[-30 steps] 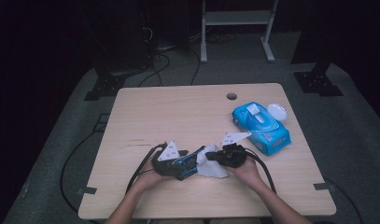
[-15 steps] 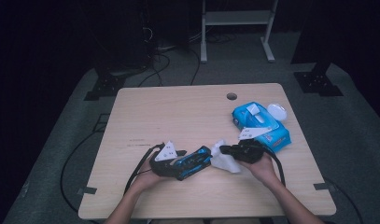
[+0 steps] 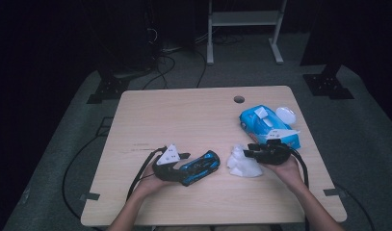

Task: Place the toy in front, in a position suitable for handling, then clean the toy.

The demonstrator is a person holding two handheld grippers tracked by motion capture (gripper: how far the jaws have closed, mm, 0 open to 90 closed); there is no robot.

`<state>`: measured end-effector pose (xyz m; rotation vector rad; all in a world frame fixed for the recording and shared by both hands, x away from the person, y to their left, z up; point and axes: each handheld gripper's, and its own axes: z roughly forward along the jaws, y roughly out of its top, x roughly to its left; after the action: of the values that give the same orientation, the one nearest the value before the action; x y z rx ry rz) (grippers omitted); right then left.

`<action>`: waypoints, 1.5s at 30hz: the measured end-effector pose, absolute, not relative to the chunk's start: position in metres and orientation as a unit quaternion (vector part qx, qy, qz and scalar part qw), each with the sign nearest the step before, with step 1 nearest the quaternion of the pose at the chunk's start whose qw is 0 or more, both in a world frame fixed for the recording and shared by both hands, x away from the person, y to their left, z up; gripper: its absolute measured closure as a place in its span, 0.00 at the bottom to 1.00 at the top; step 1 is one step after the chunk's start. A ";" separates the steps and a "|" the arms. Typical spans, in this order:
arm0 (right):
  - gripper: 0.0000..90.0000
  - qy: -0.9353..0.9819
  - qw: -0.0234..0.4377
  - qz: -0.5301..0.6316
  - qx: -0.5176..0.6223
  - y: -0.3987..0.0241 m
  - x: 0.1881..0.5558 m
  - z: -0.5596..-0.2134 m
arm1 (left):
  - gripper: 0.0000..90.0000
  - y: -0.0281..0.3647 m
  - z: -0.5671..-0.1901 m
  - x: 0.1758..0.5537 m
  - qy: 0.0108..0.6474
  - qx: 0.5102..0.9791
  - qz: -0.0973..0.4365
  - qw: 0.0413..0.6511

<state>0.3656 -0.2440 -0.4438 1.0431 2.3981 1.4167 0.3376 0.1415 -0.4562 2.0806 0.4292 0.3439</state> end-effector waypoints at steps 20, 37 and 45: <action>0.57 0.798 0.090 0.482 0.350 -0.260 0.355 -0.440 | 0.36 0.161 -0.450 0.335 0.197 0.843 0.150 0.478; 0.54 0.801 0.091 0.479 0.347 -0.261 0.353 -0.441 | 0.34 0.167 -0.446 0.336 0.202 0.837 0.154 0.485; 0.54 0.799 0.093 0.482 0.347 -0.264 0.350 -0.441 | 0.32 0.176 -0.444 0.333 0.208 0.836 0.158 0.483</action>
<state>0.3496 -0.2637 -0.4407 1.0305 2.3718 1.4300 0.3329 0.1756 -0.4443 2.0367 0.5075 0.3855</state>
